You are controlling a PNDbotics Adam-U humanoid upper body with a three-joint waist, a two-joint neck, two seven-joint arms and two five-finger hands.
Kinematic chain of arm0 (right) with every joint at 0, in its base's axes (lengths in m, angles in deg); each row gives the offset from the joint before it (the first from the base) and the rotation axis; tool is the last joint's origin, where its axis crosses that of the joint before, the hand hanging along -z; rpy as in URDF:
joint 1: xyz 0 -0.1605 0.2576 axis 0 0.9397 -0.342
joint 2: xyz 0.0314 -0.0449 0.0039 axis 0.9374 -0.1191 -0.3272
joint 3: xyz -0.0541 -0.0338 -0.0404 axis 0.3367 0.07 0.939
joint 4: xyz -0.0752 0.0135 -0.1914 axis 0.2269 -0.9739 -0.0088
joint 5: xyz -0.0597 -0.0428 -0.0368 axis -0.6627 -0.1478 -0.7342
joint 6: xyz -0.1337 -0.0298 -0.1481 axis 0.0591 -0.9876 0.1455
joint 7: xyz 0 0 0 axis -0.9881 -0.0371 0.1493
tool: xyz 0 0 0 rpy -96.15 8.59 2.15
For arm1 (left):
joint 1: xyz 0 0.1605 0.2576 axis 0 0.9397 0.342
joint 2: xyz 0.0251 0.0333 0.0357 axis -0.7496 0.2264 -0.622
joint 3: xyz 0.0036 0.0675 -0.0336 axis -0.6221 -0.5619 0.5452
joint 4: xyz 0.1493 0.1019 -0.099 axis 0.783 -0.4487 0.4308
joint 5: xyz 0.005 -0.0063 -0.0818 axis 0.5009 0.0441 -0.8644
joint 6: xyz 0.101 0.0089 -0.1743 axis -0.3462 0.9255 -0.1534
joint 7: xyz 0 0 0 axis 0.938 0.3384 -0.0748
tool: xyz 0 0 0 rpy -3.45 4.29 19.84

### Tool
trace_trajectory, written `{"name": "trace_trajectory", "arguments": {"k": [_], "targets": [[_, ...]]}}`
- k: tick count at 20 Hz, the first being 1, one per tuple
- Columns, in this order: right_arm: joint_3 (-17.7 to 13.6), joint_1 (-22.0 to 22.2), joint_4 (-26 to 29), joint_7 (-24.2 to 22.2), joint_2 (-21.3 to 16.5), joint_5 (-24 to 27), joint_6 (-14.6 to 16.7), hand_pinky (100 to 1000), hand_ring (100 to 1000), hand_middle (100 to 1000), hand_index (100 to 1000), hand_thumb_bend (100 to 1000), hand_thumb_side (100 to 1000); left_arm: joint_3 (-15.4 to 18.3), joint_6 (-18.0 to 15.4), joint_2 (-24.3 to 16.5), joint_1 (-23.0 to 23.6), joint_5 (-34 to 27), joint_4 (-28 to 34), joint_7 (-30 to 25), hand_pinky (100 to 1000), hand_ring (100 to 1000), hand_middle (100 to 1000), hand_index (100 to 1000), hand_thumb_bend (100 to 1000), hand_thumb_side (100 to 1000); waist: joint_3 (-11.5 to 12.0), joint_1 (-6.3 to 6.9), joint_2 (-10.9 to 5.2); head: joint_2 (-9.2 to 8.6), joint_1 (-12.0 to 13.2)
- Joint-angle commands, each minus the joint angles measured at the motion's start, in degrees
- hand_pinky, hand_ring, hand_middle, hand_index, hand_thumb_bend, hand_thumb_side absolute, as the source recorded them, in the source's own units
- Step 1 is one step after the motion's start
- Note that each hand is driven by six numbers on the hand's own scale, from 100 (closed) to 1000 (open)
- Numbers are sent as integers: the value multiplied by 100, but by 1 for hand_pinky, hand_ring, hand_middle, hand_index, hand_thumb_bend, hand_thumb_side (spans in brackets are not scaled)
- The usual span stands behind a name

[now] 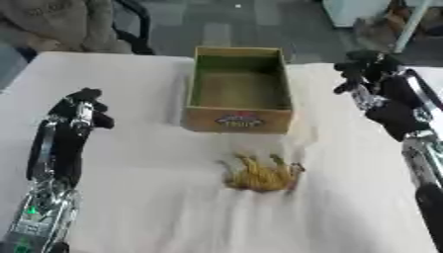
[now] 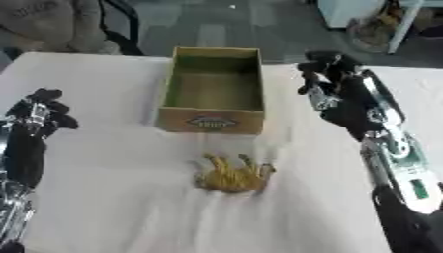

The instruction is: Pick up objects on the table and place them in the box.

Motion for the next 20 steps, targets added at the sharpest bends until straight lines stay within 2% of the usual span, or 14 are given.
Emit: {"name": "trace_trajectory", "arguments": {"k": [1,9,14,20], "targets": [[113,-245,-57,-167,-258,-351,114,587,850,574,786,100,100,-8,-9,-58,-23,-12,81,-25,540,480,494,698,166,595,23,-10,-100,28,-16],[467,-613,-327,-936,-307,-1684,684,635,909,656,839,100,100,-21,-9,-58,-7,-22,68,-35,540,480,495,698,169,596,69,-39,-132,67,-29],[638,-697,-530,-1429,-260,-2311,1031,653,917,686,851,100,166,-25,-9,-58,0,-24,61,-40,540,480,494,698,170,597,93,-53,-140,85,-33],[789,-689,-757,-1638,-163,-2980,1244,667,921,706,862,148,217,-30,-9,-55,6,-24,53,-47,540,480,494,698,169,598,109,-68,-148,112,-32]]}}
